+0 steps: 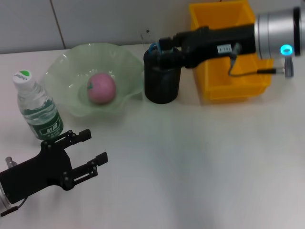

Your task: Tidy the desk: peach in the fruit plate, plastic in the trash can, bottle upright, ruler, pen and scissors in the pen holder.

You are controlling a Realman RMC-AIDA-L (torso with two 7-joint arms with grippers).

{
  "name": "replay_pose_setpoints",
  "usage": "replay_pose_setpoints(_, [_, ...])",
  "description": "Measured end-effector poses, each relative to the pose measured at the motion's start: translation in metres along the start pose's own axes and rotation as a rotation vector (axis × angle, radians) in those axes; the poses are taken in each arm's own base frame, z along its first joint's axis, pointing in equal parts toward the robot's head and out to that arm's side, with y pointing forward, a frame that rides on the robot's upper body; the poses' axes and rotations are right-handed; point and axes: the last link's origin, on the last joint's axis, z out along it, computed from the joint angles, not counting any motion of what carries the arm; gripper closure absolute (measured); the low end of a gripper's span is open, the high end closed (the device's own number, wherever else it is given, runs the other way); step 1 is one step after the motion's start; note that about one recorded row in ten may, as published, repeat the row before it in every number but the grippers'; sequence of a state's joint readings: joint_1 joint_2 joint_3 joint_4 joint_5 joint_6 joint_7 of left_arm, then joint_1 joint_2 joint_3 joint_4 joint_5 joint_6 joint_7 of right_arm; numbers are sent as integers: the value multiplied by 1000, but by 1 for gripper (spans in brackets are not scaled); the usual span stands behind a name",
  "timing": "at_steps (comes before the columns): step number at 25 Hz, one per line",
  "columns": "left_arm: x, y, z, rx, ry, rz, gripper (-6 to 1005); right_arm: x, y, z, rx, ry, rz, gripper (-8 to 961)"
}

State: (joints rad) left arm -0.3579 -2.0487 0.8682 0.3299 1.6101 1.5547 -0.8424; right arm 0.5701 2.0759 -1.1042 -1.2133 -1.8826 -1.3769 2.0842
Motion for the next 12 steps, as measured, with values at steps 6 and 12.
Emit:
replay_pose_setpoints(6, [2,0,1,-20,-1,1,210,73,-8,-7,-113,-36,86,190])
replay_pose_setpoints(12, [4,1,1,-33,3,2,215,120,6,-15,-151,-181,-84,171])
